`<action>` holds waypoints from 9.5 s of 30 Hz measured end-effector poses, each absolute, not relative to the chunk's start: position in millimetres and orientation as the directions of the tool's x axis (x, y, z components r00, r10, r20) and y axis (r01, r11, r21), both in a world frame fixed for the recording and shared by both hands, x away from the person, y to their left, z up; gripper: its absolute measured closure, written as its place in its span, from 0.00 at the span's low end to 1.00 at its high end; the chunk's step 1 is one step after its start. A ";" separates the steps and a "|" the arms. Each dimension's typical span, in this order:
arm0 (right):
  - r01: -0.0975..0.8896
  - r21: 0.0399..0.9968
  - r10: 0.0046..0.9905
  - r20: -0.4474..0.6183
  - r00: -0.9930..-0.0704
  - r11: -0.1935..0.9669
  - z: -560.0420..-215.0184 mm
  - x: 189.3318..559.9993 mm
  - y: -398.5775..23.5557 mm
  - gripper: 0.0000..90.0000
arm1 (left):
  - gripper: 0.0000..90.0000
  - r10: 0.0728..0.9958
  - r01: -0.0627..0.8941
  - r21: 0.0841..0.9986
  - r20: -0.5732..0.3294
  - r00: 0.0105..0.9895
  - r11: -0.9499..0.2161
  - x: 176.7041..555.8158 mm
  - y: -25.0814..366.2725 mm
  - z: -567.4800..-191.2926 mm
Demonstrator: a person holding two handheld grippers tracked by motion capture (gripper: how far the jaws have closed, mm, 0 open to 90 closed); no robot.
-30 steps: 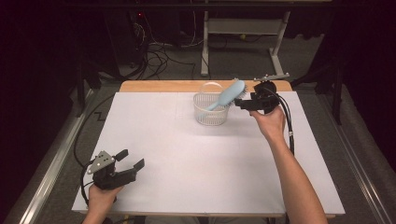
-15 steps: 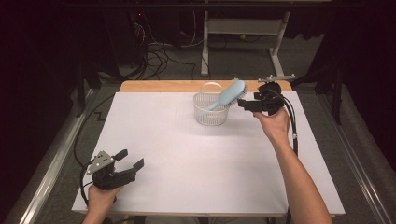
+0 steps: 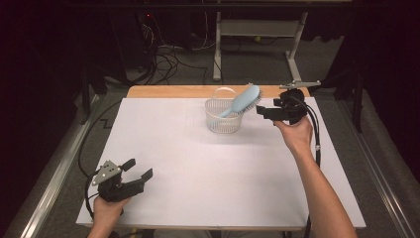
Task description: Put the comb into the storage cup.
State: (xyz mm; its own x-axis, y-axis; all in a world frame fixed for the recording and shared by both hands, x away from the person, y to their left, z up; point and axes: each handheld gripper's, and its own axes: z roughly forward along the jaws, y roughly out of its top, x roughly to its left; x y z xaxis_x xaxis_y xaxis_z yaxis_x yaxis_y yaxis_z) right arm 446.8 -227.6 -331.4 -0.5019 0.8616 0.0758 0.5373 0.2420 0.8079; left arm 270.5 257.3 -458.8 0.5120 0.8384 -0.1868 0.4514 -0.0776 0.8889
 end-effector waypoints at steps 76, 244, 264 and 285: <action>0.484 0.850 0.858 0.079 -0.507 0.207 -330.3 388.8 -288.7 0.29 | 0.23 0.842 0.454 0.888 -0.191 0.505 -0.070 271.1 258.8 -458.6; 0.430 0.899 0.882 0.133 -0.451 0.085 -442.1 279.8 -330.2 0.18 | 0.23 0.851 0.442 0.895 -0.191 0.489 -0.054 267.5 260.1 -457.2; 0.444 0.892 0.885 0.136 -0.445 0.087 -454.2 276.4 -328.8 0.18 | 0.23 0.849 0.444 0.894 -0.190 0.493 -0.057 267.2 259.0 -457.4; 0.443 0.888 0.892 0.095 -0.443 0.126 -459.0 271.9 -324.1 0.18 | 0.23 0.847 0.454 0.890 -0.204 0.491 -0.049 268.6 259.8 -458.2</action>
